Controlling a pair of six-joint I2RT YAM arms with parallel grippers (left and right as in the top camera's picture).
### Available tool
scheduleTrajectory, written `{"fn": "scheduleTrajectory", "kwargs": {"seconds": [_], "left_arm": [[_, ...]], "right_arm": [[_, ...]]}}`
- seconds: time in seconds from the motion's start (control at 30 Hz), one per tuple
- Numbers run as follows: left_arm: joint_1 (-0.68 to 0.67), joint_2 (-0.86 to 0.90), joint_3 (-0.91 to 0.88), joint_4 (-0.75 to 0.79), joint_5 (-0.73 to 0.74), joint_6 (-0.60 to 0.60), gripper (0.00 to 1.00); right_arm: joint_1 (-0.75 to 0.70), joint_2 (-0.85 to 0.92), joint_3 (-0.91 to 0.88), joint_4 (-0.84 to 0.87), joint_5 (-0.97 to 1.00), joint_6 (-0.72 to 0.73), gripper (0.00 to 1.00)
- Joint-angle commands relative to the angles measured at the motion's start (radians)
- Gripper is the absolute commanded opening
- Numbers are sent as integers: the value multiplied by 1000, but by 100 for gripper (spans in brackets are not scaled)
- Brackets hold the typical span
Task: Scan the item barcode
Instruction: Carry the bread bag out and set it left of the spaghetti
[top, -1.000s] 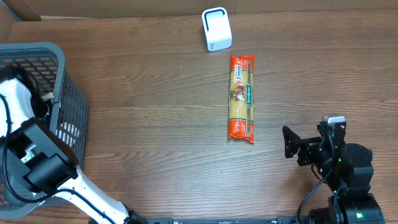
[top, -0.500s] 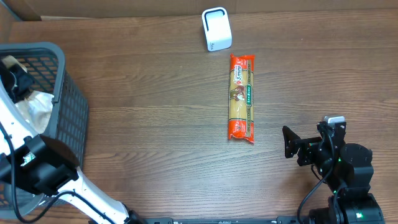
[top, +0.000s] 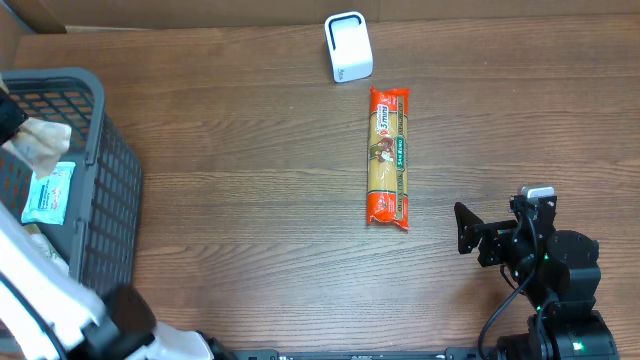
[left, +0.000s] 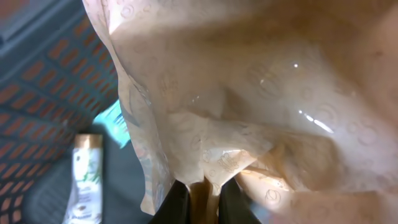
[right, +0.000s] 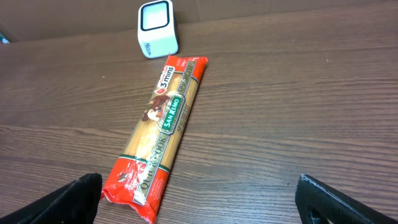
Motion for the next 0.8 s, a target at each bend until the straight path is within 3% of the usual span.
{"fn": "scheduleTrajectory", "kwargs": {"seconds": [0.0,0.17,0.4,0.53,0.77], "left_arm": [[-50,-118,27,-5,195,58,4],[-246,-187,27,-84,256,76,4],[-592,-145,-121,-100,72,-31,4],[-745,-104,-328,21,30,-122,4],[-945,26,-697,391,31,-286,4]], "right_arm": [[6,-2,-6,5,3,0,100],[6,-2,-6,5,3,0,100],[6,-2,-6,5,3,0,100],[6,-2,-6,5,3,0,100],[6,-2,-6,5,3,0,100]]}}
